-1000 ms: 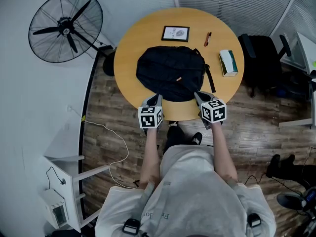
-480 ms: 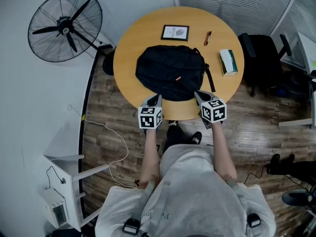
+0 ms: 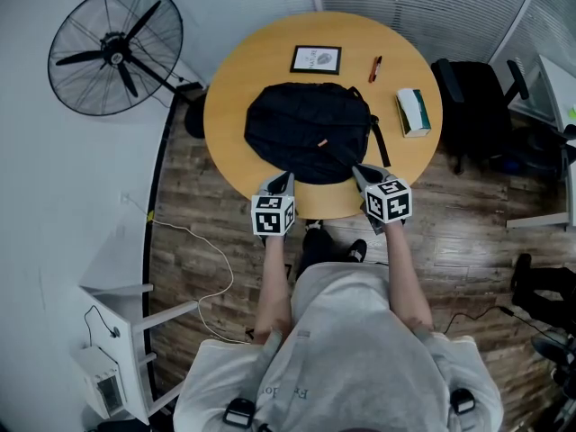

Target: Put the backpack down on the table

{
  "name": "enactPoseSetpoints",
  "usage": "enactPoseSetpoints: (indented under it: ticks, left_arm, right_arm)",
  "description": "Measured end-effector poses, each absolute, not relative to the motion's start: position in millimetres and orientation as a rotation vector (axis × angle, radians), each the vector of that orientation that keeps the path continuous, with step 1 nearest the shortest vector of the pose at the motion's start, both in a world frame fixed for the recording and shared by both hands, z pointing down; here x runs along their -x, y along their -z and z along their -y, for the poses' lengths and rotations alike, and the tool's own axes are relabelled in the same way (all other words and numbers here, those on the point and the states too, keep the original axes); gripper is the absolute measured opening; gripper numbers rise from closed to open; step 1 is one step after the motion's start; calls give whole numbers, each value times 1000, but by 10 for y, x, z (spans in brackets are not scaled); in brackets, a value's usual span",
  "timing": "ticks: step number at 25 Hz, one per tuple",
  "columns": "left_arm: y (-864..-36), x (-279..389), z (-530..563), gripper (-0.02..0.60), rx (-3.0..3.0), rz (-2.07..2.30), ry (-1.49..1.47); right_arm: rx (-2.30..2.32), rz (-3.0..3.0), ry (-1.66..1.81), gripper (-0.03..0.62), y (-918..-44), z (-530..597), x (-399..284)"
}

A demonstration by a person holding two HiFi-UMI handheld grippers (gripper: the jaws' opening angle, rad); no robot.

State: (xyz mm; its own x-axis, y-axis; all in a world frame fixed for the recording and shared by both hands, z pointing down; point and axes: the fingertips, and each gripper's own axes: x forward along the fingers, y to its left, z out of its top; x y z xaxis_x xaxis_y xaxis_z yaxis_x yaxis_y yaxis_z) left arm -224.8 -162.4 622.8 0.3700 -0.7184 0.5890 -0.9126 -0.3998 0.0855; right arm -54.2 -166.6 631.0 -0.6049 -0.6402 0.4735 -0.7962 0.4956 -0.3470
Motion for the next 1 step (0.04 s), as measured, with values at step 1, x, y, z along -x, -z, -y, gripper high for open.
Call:
enactPoseSetpoints:
  ticks: [1]
  left_arm:
    - [-6229, 2251, 1619, 2, -2238, 1417, -663]
  right_arm:
    - [-1214, 2461, -788, -2, -6306, 1663, 545]
